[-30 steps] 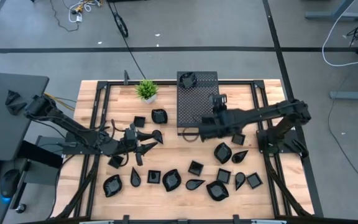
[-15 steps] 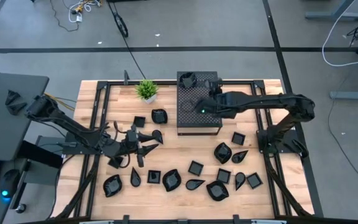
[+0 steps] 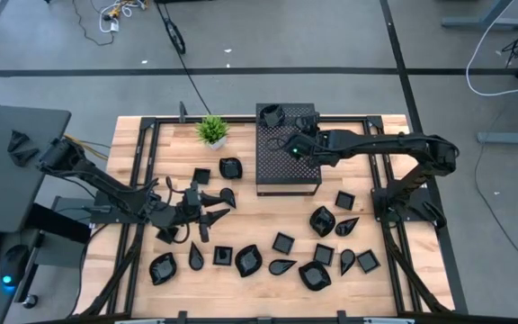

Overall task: Pick & Place Mini shaped plates
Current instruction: Put the drop shaped plate on the shelf, then put the square plate on the shelf

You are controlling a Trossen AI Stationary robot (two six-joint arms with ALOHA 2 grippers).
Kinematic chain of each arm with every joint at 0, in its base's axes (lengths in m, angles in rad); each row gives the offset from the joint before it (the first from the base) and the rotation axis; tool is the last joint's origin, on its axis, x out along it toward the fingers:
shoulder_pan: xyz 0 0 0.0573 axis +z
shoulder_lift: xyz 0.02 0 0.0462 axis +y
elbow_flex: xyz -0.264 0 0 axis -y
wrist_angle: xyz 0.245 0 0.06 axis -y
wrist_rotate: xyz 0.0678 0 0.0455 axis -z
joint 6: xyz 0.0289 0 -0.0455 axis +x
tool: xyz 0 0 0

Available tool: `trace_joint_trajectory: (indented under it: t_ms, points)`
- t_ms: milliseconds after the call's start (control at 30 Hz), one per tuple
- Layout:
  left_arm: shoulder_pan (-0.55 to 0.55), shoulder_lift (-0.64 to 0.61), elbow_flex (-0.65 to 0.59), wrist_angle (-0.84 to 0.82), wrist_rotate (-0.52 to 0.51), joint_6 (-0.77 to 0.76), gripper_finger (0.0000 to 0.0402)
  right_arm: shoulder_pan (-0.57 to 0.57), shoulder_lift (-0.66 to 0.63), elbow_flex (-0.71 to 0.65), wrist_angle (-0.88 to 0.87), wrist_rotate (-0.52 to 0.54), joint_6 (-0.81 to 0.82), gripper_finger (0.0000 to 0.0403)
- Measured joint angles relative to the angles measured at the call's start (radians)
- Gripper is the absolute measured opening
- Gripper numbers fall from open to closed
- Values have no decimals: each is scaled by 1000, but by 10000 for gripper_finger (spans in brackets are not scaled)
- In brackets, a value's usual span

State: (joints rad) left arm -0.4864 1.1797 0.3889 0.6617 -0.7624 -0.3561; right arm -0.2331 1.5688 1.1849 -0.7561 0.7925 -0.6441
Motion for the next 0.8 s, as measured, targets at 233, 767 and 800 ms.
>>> trace_joint_trajectory:
  t_ms: [233,767,800]
  points:
    - [0,0,0,1,0,0,177,-15,0,-19,9,-46,-15,42]
    - [0,-1,0,1,0,0,177,-68,-11,-19,-2,-158,-39,170]
    - [0,-1,0,1,0,0,177,-68,-18,-19,-4,-158,-47,174]
